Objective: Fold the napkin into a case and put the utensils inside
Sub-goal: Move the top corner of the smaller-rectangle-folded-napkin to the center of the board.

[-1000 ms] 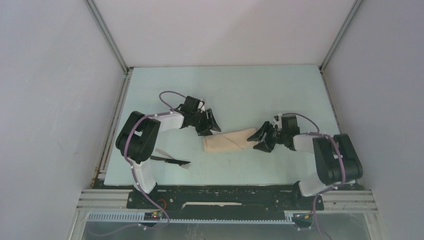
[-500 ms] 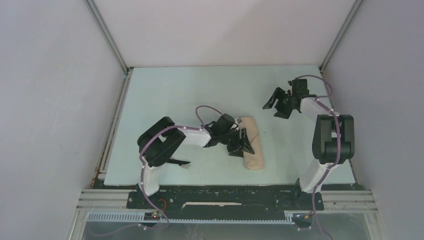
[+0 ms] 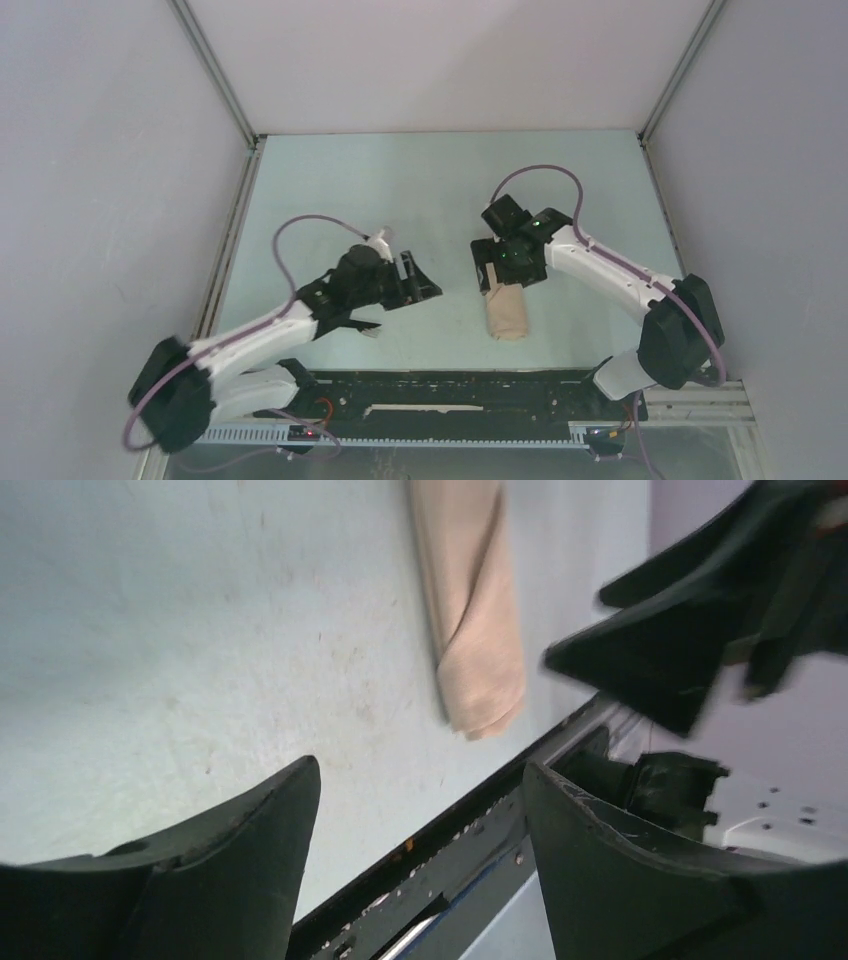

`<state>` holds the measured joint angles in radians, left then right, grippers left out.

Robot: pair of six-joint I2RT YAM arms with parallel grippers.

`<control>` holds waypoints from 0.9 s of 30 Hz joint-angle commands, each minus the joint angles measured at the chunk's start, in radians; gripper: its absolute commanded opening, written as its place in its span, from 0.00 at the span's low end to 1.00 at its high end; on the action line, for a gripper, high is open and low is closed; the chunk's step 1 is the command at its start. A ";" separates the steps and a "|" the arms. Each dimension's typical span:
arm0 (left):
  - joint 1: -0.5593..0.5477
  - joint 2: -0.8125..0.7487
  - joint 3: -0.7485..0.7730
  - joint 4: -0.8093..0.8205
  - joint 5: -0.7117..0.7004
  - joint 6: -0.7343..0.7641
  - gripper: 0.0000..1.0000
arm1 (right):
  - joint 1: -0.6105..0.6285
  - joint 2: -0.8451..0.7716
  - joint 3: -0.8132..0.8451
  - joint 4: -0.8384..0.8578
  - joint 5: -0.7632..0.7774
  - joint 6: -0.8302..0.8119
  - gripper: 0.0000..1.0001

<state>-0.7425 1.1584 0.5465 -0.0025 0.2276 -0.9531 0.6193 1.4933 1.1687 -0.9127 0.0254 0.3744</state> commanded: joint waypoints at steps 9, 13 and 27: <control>0.040 -0.521 0.051 -0.349 -0.337 0.155 0.83 | 0.383 0.275 0.116 -0.290 0.351 0.225 1.00; 0.041 -0.537 0.056 -0.347 -0.299 0.145 0.83 | 0.379 0.346 0.132 -0.297 0.425 0.230 1.00; 0.045 -0.623 0.208 -0.435 -0.333 0.231 0.85 | 0.039 0.476 0.056 -0.297 0.648 0.191 1.00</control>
<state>-0.7055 0.5533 0.7048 -0.4095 -0.0765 -0.7792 0.8104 1.9381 1.2438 -1.2247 0.5156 0.5648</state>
